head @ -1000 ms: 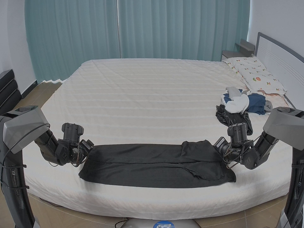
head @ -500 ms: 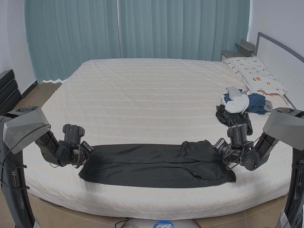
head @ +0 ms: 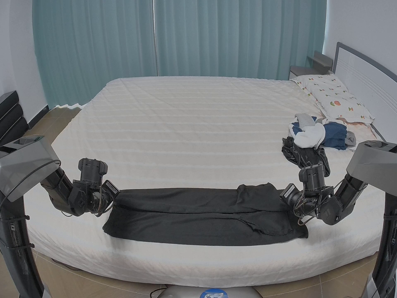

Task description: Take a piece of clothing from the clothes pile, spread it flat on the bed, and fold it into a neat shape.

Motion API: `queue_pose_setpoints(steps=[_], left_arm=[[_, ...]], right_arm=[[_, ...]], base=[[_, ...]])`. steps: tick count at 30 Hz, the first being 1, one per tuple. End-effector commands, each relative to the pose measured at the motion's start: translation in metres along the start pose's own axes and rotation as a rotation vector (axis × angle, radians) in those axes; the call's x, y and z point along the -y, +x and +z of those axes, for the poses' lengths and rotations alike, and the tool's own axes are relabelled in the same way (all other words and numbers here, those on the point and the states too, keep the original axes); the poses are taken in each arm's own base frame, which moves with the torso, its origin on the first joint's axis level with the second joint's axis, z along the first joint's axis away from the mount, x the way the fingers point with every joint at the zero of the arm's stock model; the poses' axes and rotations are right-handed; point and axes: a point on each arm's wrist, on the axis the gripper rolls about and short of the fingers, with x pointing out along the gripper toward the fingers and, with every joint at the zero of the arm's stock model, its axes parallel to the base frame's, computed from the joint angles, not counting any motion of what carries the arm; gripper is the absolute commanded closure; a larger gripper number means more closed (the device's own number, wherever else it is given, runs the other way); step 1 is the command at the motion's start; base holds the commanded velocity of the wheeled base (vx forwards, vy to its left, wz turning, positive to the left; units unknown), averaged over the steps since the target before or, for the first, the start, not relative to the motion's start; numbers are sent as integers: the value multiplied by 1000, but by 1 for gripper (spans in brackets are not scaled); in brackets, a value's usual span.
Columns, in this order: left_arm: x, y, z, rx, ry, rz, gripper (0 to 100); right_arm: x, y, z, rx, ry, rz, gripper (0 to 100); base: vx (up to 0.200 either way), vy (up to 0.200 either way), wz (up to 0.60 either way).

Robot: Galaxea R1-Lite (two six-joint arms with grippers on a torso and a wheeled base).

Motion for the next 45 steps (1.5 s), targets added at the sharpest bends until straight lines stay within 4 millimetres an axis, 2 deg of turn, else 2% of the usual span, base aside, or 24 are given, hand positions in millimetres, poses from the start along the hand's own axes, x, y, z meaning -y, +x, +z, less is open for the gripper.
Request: queue_pose_setpoints(steps=[1, 10, 17, 18, 25, 37, 41, 42, 45], left_arm=[[5, -3, 4, 13, -7, -19, 100], [8, -3, 7, 24, -20, -35, 100], [9, -3, 8, 33, -21, -43, 100], [9, -2, 7, 33, -21, -42, 100], [9, 0, 8, 32, -23, -42, 100], [12, 0, 10, 38, -25, -51, 100], [12, 0, 10, 38, -24, -51, 100], [12, 0, 10, 38, -24, -51, 100], [12, 0, 10, 38, -22, -51, 100]], right_arm=[[1, -3, 0, -7, -1, -1, 100], [13, 17, -7, -40, 0, -39, 100], [15, 14, -5, -37, 4, -41, 100], [14, 13, -5, -33, 4, -38, 0], [13, 13, -5, -31, 5, -29, 0], [15, 39, -9, -20, 24, -38, 0], [15, 41, -9, -17, 25, -38, 0], [15, 41, -9, -14, 22, -43, 100], [14, 37, -7, 18, 19, -57, 100]], base=[[0, 0, 0], [0, 0, 0], [0, 0, 0], [0, 0, 0], [0, 0, 0], [0, 0, 0], [0, 0, 0], [0, 0, 0], [0, 0, 0]])
